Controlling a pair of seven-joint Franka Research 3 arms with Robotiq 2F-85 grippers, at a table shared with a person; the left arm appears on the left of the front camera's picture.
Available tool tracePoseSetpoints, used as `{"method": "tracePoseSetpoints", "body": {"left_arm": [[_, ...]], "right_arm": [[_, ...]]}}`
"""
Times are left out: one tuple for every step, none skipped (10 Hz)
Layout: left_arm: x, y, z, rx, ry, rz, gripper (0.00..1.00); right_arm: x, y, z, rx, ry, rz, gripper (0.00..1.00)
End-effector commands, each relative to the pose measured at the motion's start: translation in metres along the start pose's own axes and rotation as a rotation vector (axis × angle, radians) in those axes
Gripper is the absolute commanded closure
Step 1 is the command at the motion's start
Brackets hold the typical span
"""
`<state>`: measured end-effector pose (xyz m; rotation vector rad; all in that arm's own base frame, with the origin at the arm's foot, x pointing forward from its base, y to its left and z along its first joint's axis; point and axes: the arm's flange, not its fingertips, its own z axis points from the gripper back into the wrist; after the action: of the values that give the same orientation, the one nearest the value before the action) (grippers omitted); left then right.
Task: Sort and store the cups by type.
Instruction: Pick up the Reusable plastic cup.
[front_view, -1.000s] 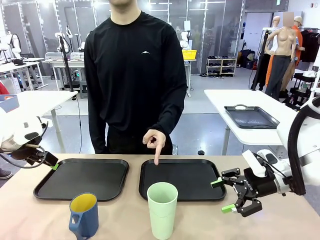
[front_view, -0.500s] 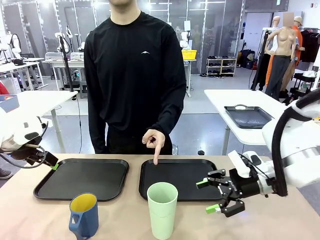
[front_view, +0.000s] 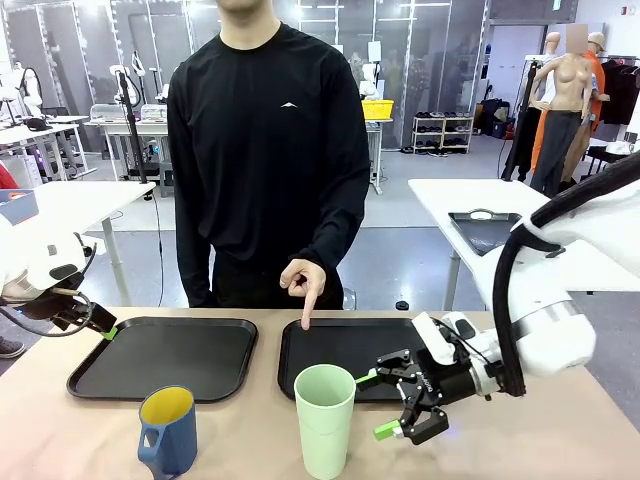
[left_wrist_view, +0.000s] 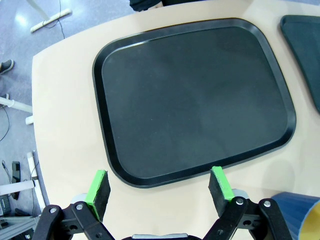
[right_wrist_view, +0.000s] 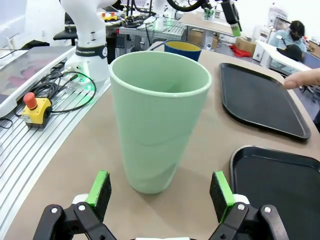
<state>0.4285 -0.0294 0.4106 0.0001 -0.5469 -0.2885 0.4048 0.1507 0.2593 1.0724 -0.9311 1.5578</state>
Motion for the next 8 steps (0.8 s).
{"method": "tracePoseSetpoints", "body": {"left_arm": [[-0.001,0.002,0.0,-0.004,0.002,0.004,0.0],[-0.001,0.002,0.0,-0.004,0.002,0.004,0.0],[-0.001,0.002,0.0,-0.004,0.002,0.004,0.0],[-0.001,0.002,0.0,-0.004,0.002,0.004,0.0],[-0.001,0.002,0.0,-0.004,0.002,0.004,0.0],[-0.001,0.002,0.0,-0.004,0.002,0.004,0.0],[-0.001,0.002,0.0,-0.004,0.002,0.004,0.0],[-0.001,0.002,0.0,-0.004,0.002,0.004,0.0]], "right_arm": [[-0.009,-0.004,-0.02,0.0,-0.005,0.019,0.0],[-0.01,-0.005,-0.028,0.007,-0.002,0.019,0.0],[-0.011,-0.007,-0.034,0.001,0.003,0.012,0.0],[-0.011,-0.008,-0.04,0.008,0.004,0.01,0.0],[-0.01,-0.01,-0.047,0.021,0.006,0.007,0.0],[-0.009,-0.012,-0.054,0.04,0.002,0.007,0.0],[-0.008,-0.013,-0.06,0.05,0.003,0.003,0.0],[-0.007,-0.013,-0.064,0.059,0.004,0.001,0.0]]}}
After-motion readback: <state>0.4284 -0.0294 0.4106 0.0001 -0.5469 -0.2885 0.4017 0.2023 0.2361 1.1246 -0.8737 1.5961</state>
